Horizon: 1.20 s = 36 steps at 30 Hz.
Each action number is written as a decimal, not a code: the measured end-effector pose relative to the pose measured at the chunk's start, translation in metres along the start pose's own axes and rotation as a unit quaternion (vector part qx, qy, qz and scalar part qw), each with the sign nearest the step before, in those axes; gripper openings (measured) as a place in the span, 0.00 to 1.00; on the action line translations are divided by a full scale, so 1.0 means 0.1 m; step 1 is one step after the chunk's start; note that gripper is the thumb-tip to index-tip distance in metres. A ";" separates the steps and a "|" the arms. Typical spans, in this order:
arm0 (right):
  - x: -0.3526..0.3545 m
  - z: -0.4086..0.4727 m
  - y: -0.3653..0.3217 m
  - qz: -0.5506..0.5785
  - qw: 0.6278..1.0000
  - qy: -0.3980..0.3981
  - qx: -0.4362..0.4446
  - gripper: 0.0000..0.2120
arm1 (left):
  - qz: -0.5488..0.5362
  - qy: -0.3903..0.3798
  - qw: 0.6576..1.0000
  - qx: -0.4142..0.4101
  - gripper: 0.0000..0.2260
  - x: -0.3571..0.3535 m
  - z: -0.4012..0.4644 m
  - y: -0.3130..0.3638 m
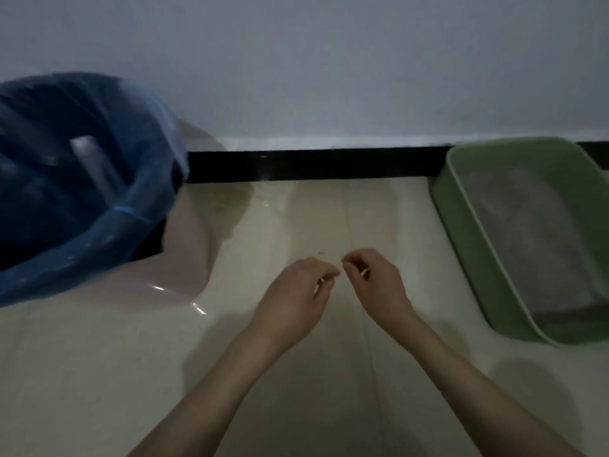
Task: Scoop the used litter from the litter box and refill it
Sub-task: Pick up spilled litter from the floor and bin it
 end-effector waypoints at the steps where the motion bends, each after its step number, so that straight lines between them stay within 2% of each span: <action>1: 0.03 -0.10 0.28 -0.044 0.999 0.004 -0.020 0.06 | 0.021 -0.052 0.998 -0.004 0.13 -0.25 -0.04 -0.06; 4: 0.15 -0.41 0.98 -0.163 0.985 0.043 -0.033 0.15 | 0.119 -0.163 0.979 -0.013 0.18 -0.85 -0.22 -0.24; 8: 0.11 -0.77 1.51 -0.283 0.958 0.018 -0.042 0.25 | 0.229 -0.227 0.946 -0.033 0.23 -1.31 -0.31 -0.31; 10: 0.05 -0.86 1.63 -0.312 0.949 0.008 -0.034 0.27 | 0.256 -0.243 0.933 -0.062 0.25 -1.52 -0.27 -0.25; 13: -0.02 -0.85 1.73 -0.326 0.945 0.015 -0.013 0.28 | 0.287 -0.226 0.923 -0.121 0.31 -1.83 -0.13 -0.18; 17: -0.07 -0.69 1.78 -0.324 0.946 0.022 0.008 0.26 | 0.269 -0.239 0.923 -0.140 0.26 -2.12 -0.06 -0.21; 20: -0.05 -0.64 1.83 -0.304 0.951 0.035 0.040 0.23 | 0.233 -0.194 0.937 -0.173 0.26 -2.16 -0.02 -0.24; 23: 0.08 -0.65 1.86 -0.222 0.968 0.112 0.037 0.20 | 0.162 -0.107 0.961 -0.198 0.19 -2.13 0.02 -0.28; 26: 0.16 -0.58 1.88 -0.169 0.970 0.176 -0.019 0.17 | 0.093 -0.043 0.988 -0.119 0.14 -2.08 0.16 -0.26; 30: 0.08 -0.48 1.85 -0.115 0.974 0.180 -0.081 0.17 | 0.072 -0.031 0.995 -0.058 0.13 -2.17 0.27 -0.22; 36: 0.09 -0.42 1.89 -0.064 0.969 0.197 -0.133 0.13 | 0.052 -0.026 0.997 -0.058 0.09 -2.23 0.36 -0.20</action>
Point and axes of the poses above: each hand's wrist, its own z-axis towards the middle knuckle, its own x-axis out of the back of the hand, y = z × x, the point moved 3 cm from there along z, towards the middle knuckle, and after that the axes turned 11 degrees about y, right-handed, at the moved point
